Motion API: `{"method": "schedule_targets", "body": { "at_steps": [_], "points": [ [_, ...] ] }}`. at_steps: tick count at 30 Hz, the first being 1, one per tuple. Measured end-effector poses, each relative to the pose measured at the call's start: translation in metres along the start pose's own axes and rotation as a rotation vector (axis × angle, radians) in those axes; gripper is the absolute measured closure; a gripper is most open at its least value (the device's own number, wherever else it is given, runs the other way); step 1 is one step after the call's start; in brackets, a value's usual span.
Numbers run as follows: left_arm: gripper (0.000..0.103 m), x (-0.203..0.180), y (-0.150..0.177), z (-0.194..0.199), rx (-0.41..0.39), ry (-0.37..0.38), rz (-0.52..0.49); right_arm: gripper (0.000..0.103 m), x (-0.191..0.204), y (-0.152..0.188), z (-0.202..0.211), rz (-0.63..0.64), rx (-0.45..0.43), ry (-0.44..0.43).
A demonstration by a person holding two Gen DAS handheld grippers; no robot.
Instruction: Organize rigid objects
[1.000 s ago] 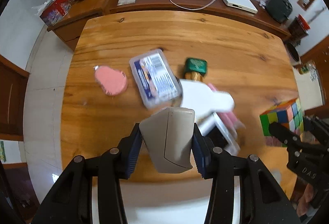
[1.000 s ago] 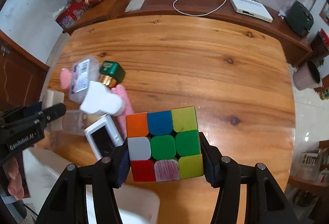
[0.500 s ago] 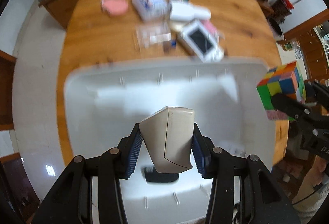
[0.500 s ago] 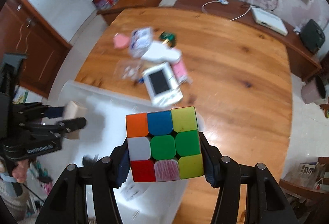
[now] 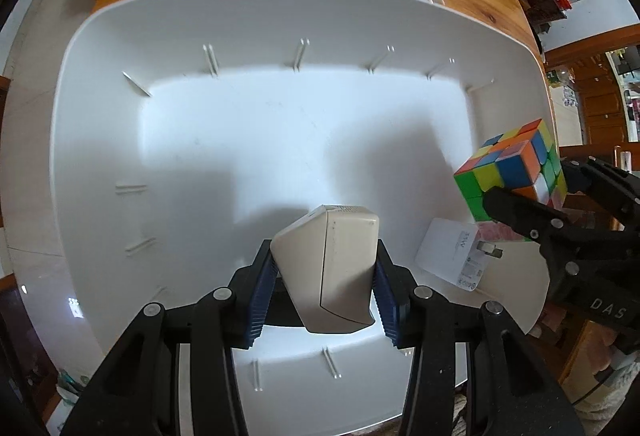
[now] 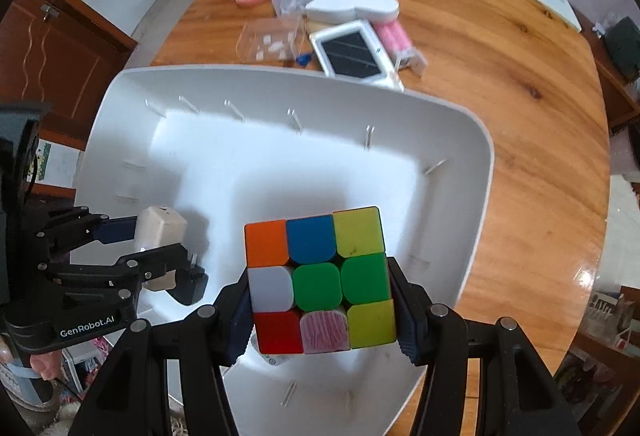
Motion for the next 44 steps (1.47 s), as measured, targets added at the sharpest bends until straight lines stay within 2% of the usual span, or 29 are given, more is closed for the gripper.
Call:
{"method": "schedule_targets", "body": {
  "at_steps": [9, 13, 16, 19, 22, 27, 32, 39, 44],
  "points": [
    [0.054, 0.0, 0.009, -0.01, 0.031, 0.04, 0.024, 0.045, -0.004, 0.015, 0.001, -0.049, 0.032, -0.007],
    [0.054, 0.0, 0.009, -0.013, 0.039, 0.034, 0.024, 0.045, -0.007, 0.023, 0.0, -0.109, 0.082, 0.011],
    [0.054, 0.0, 0.013, -0.012, 0.039, 0.029, 0.024, 0.046, -0.012, 0.027, 0.0, -0.142, 0.118, 0.072],
    [0.054, -0.003, 0.01, -0.015, 0.046, 0.019, 0.022, 0.046, -0.009, 0.03, -0.005, -0.16, 0.161, 0.094],
    [0.054, -0.005, 0.01, -0.021, 0.059, 0.015, 0.019, 0.047, -0.006, 0.031, -0.01, -0.154, 0.201, 0.125],
    [0.054, -0.013, 0.005, -0.029, 0.087, -0.004, -0.002, 0.047, -0.008, 0.035, -0.03, -0.185, 0.323, 0.126],
    [0.054, -0.019, 0.003, -0.035, 0.106, -0.014, -0.02, 0.047, -0.002, 0.038, -0.043, -0.147, 0.387, 0.193],
    [0.054, -0.025, -0.003, -0.039, 0.13, -0.011, -0.032, 0.047, 0.0, 0.037, -0.048, -0.145, 0.42, 0.192],
    [0.053, -0.032, -0.016, -0.044, 0.136, -0.01, -0.048, 0.043, -0.007, 0.029, -0.048, -0.158, 0.441, 0.155]
  ]
}}
Point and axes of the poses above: each gripper's, at about its wrist camera, not at the fingertips, and z roughly against the way its jaws point, x to its left, y to its underside, the point moved 1 cm from there along -z, roughly the way its jaws point, and after that the axes turned 11 degrees about -x, right-handed, at the moved point
